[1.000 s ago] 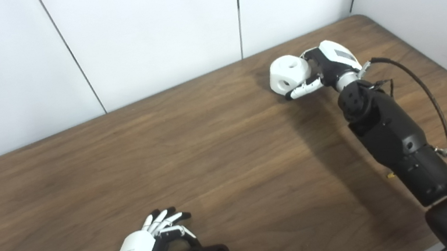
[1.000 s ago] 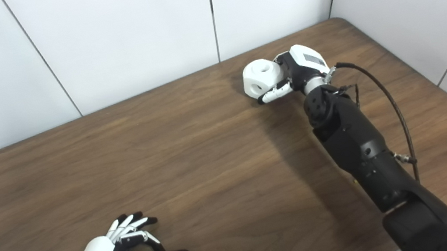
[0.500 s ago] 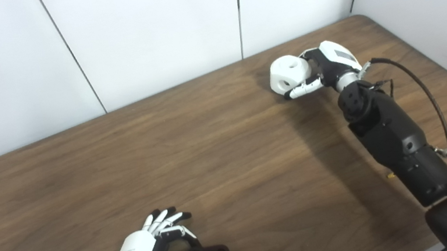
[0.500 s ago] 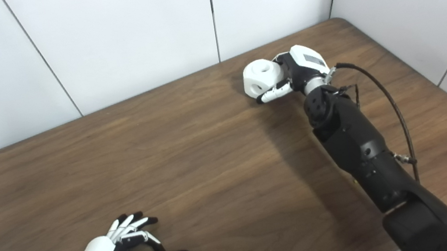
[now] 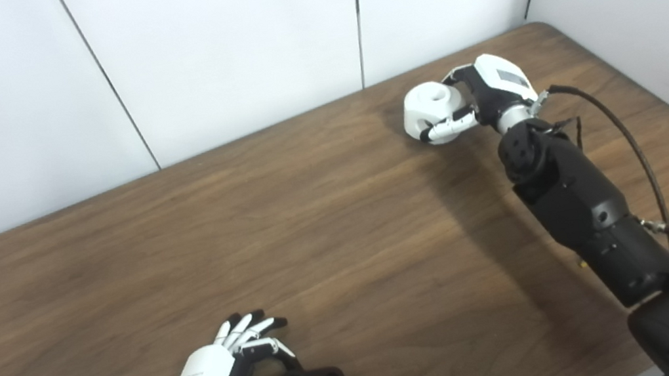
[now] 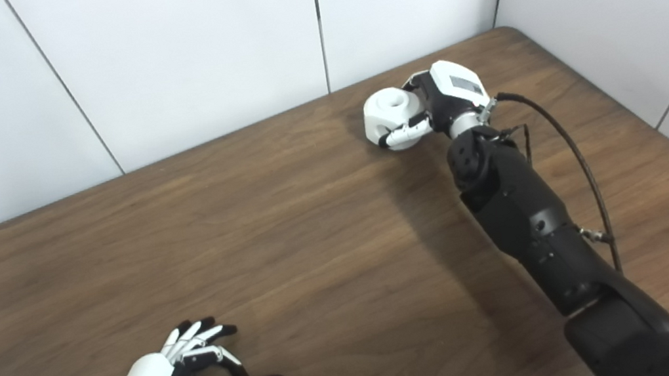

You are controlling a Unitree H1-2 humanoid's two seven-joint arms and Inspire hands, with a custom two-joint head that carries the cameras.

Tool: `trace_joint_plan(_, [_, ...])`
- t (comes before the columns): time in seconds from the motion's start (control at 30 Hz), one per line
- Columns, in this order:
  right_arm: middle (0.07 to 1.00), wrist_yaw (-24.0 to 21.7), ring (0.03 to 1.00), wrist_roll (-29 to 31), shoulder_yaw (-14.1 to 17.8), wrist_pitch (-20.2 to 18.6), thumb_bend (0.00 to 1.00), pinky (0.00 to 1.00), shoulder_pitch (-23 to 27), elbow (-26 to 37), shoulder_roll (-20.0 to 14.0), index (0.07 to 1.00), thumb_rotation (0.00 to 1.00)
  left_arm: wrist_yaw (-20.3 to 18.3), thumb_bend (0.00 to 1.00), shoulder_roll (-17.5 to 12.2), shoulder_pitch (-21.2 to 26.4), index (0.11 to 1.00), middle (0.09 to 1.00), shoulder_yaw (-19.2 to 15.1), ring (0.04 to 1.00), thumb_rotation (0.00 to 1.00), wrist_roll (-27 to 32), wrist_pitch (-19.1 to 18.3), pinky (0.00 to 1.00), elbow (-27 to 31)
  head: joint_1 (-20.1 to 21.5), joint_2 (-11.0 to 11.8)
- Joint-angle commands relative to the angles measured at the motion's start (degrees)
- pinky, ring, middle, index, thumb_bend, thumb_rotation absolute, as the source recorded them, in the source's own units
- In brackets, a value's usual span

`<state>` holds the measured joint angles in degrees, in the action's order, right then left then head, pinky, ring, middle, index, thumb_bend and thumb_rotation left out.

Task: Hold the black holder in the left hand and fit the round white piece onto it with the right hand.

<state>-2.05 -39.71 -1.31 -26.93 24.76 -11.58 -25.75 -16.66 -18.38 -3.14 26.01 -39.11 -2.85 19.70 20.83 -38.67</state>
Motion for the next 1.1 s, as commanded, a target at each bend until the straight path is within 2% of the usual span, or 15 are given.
trace_joint_plan(0.0, [0.838, 1.90, 0.915, -0.90, 0.12, 0.12, 0.79, 0.98, 2.72, 0.91, -0.74, 0.647, 0.32, -4.54, 0.51, -0.87, -1.60, 0.487, 0.854, 1.66, 0.937, 0.05, 0.15, -1.37, 0.98, -0.89, 0.05, -0.07])
trace_joint_plan(0.4, [0.805, 4.36, 0.889, -0.19, -0.37, 0.71, 0.77, 0.97, 2.99, -0.01, -1.05, 0.597, 0.25, -4.92, 0.51, -0.80, -1.47, 0.487, 0.854, 1.95, 0.938, 0.05, -0.01, -2.18, 0.98, -0.37, -0.14, -0.35])
trace_joint_plan(0.43, [0.800, 4.60, 0.887, -0.04, -0.36, 0.83, 0.65, 0.98, 2.99, -0.08, -1.07, 0.545, 0.20, -4.91, 0.51, -0.77, -1.47, 0.487, 0.854, 1.97, 0.938, 0.05, -0.05, -2.23, 0.98, -0.33, -0.17, -0.39])
trace_joint_plan(0.47, [0.798, 4.79, 0.886, 0.11, -0.29, 0.88, 0.57, 0.98, 2.95, -0.01, -1.05, 0.513, 0.17, -4.94, 0.51, -0.71, -1.47, 0.487, 0.853, 1.95, 0.937, 0.05, -0.04, -2.29, 0.98, -0.33, -0.23, -0.41])
trace_joint_plan(0.53, [0.798, 5.07, 0.884, 0.50, -0.16, 1.00, 0.54, 0.99, 2.91, 0.05, -1.01, 0.495, 0.16, -5.02, 0.51, -0.63, -1.44, 0.487, 0.854, 1.91, 0.938, 0.05, -0.01, -2.32, 0.98, -0.39, -0.23, -0.41])
trace_joint_plan(1.07, [0.803, 7.24, 0.882, 1.94, -0.41, 1.70, 0.52, 1.00, 1.95, 0.79, -1.09, 0.486, 0.14, -5.07, 0.51, -0.46, -1.50, 0.487, 0.853, 1.77, 0.935, 0.05, 0.04, -2.42, 0.98, -0.25, -0.42, -0.74])
